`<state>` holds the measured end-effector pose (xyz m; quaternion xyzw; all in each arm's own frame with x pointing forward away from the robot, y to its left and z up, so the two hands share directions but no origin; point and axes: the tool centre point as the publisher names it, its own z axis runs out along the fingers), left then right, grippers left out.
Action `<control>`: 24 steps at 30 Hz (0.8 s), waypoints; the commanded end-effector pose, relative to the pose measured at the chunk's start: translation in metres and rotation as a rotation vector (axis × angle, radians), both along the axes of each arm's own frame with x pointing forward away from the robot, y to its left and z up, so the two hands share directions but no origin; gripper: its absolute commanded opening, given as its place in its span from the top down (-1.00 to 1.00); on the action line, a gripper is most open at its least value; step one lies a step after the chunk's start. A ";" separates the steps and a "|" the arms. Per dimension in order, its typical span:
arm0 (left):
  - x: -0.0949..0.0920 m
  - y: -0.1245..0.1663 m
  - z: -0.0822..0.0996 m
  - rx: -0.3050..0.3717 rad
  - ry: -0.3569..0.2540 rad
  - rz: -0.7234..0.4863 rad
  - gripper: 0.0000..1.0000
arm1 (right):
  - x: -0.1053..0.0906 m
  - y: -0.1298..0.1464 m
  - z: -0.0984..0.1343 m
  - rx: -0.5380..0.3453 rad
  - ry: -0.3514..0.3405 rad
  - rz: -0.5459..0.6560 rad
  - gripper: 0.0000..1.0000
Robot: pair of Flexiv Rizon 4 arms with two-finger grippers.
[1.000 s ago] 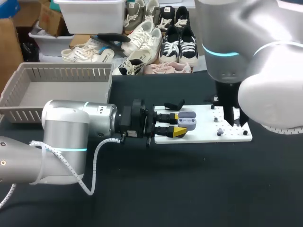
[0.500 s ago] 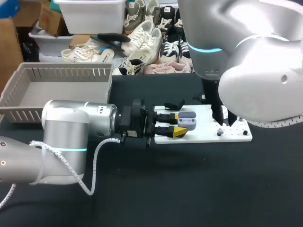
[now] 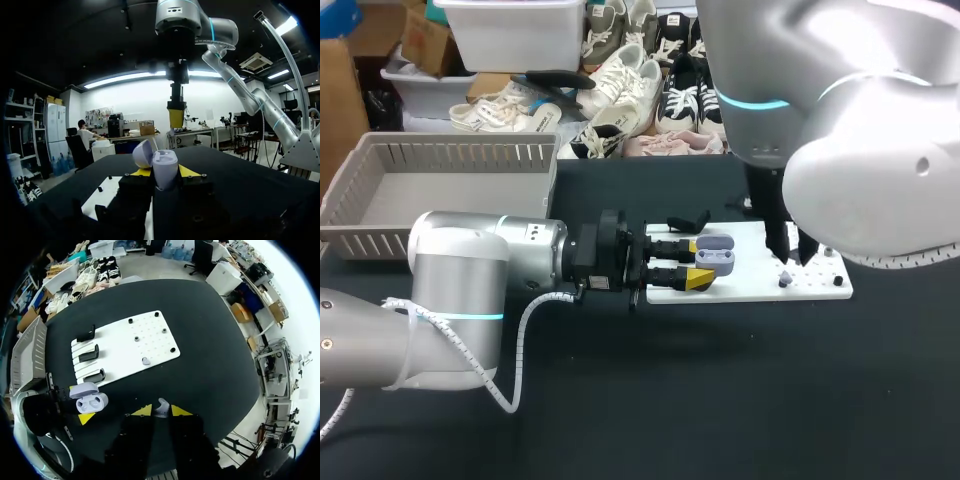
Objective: Pick up each earbud case from the left stands, insert the matching earbuds, close the lid, and place the case in the box.
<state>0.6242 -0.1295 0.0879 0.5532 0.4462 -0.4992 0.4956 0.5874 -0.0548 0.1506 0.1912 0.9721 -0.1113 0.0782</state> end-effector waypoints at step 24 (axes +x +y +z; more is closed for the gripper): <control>0.000 0.000 0.000 -0.001 -0.001 0.002 1.00 | 0.001 0.088 0.021 0.042 -0.056 -0.002 1.00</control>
